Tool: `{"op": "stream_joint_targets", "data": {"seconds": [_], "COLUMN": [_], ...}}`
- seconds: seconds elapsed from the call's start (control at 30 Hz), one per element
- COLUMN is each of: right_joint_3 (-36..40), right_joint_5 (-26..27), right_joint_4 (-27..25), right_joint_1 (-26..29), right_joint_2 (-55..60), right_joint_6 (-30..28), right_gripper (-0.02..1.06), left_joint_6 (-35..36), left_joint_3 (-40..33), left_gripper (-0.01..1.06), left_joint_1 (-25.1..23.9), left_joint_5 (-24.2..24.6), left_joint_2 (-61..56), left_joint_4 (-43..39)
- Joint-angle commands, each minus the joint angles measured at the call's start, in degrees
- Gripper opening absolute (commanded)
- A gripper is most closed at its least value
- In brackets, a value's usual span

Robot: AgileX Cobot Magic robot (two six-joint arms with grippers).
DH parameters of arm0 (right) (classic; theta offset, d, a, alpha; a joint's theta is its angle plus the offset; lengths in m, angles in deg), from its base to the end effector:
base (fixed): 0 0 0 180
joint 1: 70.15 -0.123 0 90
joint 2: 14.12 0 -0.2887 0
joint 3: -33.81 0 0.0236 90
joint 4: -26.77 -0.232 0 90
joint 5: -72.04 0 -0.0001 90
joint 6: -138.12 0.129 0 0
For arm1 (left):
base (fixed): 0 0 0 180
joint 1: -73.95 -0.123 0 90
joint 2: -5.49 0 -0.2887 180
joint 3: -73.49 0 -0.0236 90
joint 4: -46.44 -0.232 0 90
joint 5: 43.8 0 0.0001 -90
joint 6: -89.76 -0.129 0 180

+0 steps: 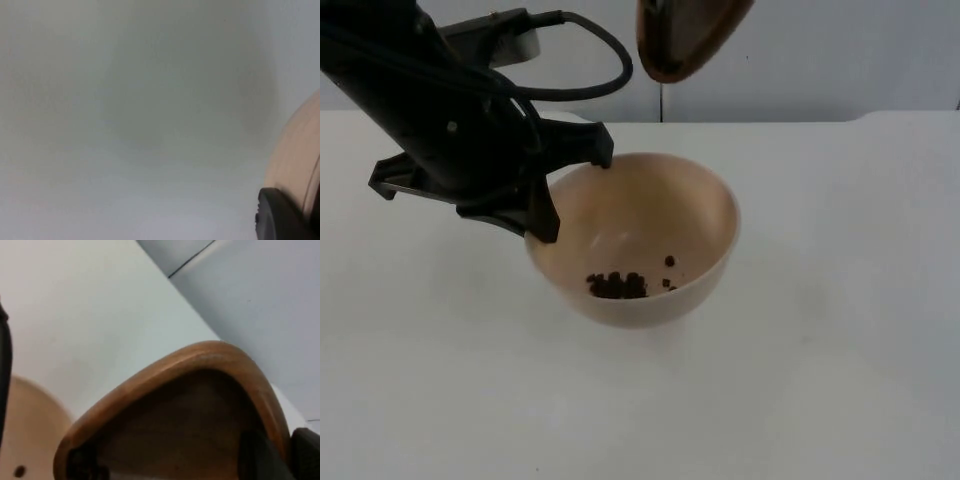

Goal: Pick up the bowl with the left hand and pour the coffee beans from the cup into the bowl with the right hand.

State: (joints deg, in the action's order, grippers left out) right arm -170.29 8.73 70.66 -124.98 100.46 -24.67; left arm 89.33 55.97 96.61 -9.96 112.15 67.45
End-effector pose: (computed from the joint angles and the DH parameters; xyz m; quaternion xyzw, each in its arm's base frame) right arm 0.3012 0.2886 0.3236 -0.3744 0.8268 -0.1701 0.3837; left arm 0.3027 -0.1543 0.1731 0.0665 0.9716 -0.1623 0.1591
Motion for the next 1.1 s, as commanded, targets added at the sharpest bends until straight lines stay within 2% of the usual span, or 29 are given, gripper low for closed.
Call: {"op": "stream_joint_targets", "data": {"seconds": [0.0, 0.17, 0.2, 0.3, 0.33, 0.5, 0.53, 0.7, 1.07], "right_joint_3": [-0.2, -0.2, -0.2, -0.2, -0.2, -0.2, -0.2, -0.2, 0.0], "right_joint_5": [2.0, 4.0, 4.0, 5.4, 5.4, 6.7, 6.7, 5.6, 5.3], "right_joint_4": [-3.6, -13.7, -13.7, -21.4, -21.4, -34.3, -34.3, -41.9, -43.9], "right_joint_1": [1.4, 6.0, 6.0, 9.1, 9.1, 14.3, 14.3, 18.5, 23.1], "right_joint_2": [-0.7, -0.7, -0.7, -0.7, -0.7, -0.7, -0.7, -0.7, -0.7], "right_joint_6": [-1.1, -4.8, -4.8, -8.1, -8.1, -14.5, -14.5, -18.3, -18.3], "right_gripper": [0.00, 0.00, 0.00, 0.00, 0.00, 0.00, 0.00, 0.00, 0.00], "left_joint_6": [0.4, 0.4, 0.4, 0.4, 0.4, 0.4, 0.4, 0.4, 0.4], "left_joint_3": [-0.1, -0.1, -0.1, -0.1, -0.1, -0.1, -0.1, -0.1, -0.1], "left_gripper": [0.00, 0.00, 0.00, 0.00, 0.00, 0.00, 0.00, 0.00, 0.00], "left_joint_1": [-0.1, -0.1, -0.1, -0.1, -0.1, -0.1, -0.1, -0.1, -0.1], "left_joint_5": [-0.2, -0.2, -0.2, -0.2, -0.2, -0.2, -0.2, -0.3, -1.6], "left_joint_2": [-0.7, -0.7, -0.7, -0.7, -0.7, -0.7, -0.7, -0.7, -0.5], "left_joint_4": [0.8, 0.8, 0.8, 0.9, 0.9, 0.9, 0.9, 0.9, -2.8]}}
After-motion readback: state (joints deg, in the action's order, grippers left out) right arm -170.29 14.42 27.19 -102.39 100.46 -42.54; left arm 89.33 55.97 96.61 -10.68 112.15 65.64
